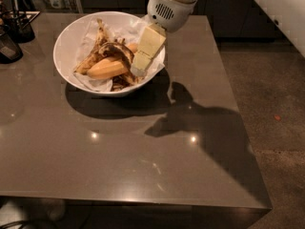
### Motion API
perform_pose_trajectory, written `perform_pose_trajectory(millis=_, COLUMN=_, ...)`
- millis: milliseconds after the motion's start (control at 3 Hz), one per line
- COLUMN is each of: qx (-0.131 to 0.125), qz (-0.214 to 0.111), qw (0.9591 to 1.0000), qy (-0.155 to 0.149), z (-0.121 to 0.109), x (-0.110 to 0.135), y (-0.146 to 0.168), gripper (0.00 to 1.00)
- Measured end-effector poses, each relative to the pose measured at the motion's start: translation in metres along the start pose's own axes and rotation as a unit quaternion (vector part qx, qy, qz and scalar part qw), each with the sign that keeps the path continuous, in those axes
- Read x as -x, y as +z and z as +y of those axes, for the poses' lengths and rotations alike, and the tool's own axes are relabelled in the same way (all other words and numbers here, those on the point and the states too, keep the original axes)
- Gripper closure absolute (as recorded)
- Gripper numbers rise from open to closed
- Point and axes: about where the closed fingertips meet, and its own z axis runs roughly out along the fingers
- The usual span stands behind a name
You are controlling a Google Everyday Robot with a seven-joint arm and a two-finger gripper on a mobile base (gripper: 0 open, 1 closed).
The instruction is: Pick banana from white bowl
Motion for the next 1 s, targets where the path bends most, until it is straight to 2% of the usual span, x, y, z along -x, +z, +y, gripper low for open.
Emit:
perform_pose_trajectory(millis=667, qx=0.049, qz=-0.002, qw=0.9988, qy=0.003, z=0.001, x=0.016, y=0.019, gripper=0.00)
perform_pose_trajectory(millis=1000, qx=0.056, qz=0.001, qw=0.9984, qy=0.004, z=0.000, x=0.021, y=0.024, gripper=0.00)
